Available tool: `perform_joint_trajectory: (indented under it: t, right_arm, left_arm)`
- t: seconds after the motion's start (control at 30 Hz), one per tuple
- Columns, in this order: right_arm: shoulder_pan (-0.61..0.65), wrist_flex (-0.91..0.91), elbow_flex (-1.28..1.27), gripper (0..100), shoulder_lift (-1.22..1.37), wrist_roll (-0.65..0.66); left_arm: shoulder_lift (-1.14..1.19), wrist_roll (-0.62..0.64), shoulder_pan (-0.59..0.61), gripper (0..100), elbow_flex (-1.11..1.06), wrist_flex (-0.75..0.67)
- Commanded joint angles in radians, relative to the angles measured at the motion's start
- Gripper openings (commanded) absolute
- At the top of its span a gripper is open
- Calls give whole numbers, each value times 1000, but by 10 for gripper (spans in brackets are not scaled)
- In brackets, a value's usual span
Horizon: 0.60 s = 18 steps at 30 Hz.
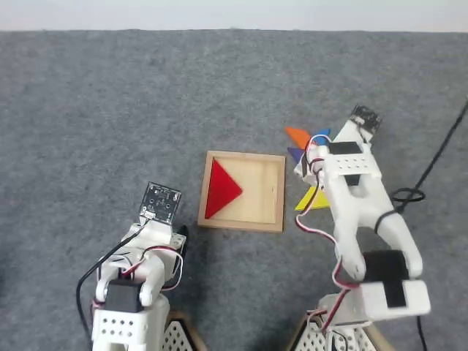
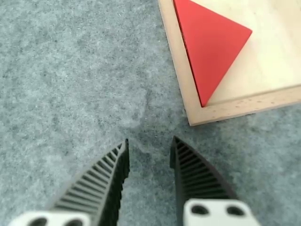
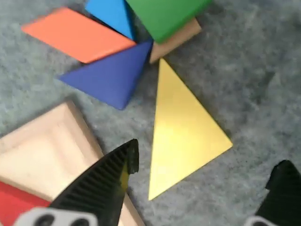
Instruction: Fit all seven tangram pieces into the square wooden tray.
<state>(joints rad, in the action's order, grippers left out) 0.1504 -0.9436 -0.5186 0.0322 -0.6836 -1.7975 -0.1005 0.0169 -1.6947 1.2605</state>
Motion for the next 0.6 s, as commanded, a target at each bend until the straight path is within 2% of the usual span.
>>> perform_joint_trajectory:
  t: [0.0,0.23,0.57]
  right_arm:
    - [7,8,77,408,68,32]
    - [5,-88,222,296,177,48]
    - [5,-94,229,291,197,48]
  left_arm:
    - [-20,8,5,137,10,3]
    - [-20,8,5,137,10,3]
    - [-20,8,5,137,10,3]
